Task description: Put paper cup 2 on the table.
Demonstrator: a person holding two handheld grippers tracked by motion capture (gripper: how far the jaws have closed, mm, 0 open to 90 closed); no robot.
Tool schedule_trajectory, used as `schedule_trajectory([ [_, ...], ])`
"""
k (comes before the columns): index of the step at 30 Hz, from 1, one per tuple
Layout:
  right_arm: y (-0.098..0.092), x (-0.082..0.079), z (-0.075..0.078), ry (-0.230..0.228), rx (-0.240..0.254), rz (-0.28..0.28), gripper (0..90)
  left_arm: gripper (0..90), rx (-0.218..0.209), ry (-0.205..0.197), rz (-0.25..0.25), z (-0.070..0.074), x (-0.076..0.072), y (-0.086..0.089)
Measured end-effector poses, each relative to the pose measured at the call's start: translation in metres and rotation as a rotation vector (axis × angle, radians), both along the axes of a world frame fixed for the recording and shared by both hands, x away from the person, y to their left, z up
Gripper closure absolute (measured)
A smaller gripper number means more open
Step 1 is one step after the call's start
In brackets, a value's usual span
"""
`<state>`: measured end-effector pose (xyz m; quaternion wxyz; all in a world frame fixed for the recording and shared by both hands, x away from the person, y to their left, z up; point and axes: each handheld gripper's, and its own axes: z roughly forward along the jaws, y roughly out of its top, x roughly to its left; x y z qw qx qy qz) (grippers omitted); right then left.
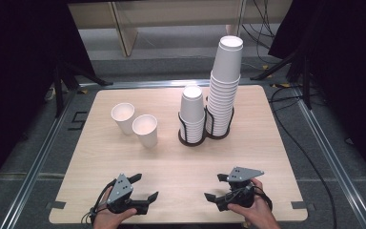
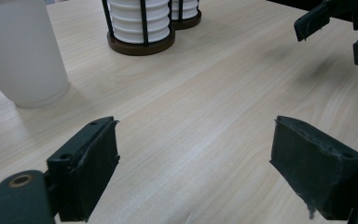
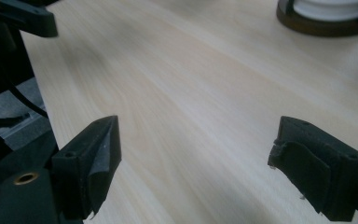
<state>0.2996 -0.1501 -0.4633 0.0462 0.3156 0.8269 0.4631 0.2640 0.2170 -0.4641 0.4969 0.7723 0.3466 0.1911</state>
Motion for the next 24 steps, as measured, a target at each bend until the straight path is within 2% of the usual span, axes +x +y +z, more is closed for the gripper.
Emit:
schedule_trajectory([
  [1, -0.002, 0.0, -0.001, -0.02, -0.022, -0.006, 15.8, 14.2, -0.007, 0.003, -0.004, -0.001, 0.0, 0.0],
  [2, -0.002, -0.001, -0.003, -0.01, -0.026, -0.012, 15.7, 14.2, 0.0, 0.007, -0.006, 0.0, -0.001, 0.0],
  [3, -0.003, -0.002, -0.004, 0.025, -0.02, -0.01, 15.8, 14.2, -0.002, 0.013, -0.005, 0.0, -0.002, 0.0],
  [4, -0.005, -0.003, -0.004, 0.012, -0.046, -0.023, 15.8, 14.2, -0.007, 0.011, -0.01, -0.001, -0.002, 0.0],
  [7, -0.009, -0.006, -0.005, 0.01, -0.056, -0.038, 15.8, 14.2, -0.007, 0.016, -0.007, 0.0, -0.005, 0.0],
  [10, -0.012, -0.009, -0.007, 0.045, -0.038, -0.034, 15.8, 14.3, -0.015, 0.021, -0.014, 0.0, -0.007, 0.001],
  [12, -0.014, -0.01, -0.006, 0.034, -0.048, -0.046, 15.8, 14.3, 0.005, 0.026, -0.014, 0.001, -0.008, 0.002],
  [13, -0.014, -0.011, -0.007, 0.061, -0.03, -0.038, 15.8, 14.3, 0.011, 0.025, -0.017, 0.001, -0.008, 0.003],
  [14, -0.015, -0.011, -0.007, 0.046, -0.041, -0.038, 15.8, 14.3, -0.006, 0.029, -0.013, 0.001, -0.009, 0.002],
  [16, -0.017, -0.012, -0.008, 0.058, -0.032, -0.043, 15.8, 14.3, -0.008, 0.031, -0.011, 0.001, -0.01, 0.002],
  [17, -0.017, -0.014, -0.007, 0.043, -0.049, -0.063, 15.8, 14.3, 0.008, 0.031, -0.014, 0.001, -0.009, 0.003],
  [18, -0.017, -0.014, -0.007, 0.038, -0.051, -0.065, 15.8, 14.3, 0.004, 0.036, -0.01, 0.001, -0.01, 0.003],
  [19, -0.018, -0.013, -0.008, 0.025, -0.057, -0.063, 15.8, 14.3, -0.014, 0.038, -0.007, 0.0, -0.01, 0.001],
  [24, -0.018, -0.013, -0.008, 0.022, -0.064, -0.066, 15.9, 14.3, 0.0, 0.035, -0.016, -0.003, -0.006, 0.0],
])
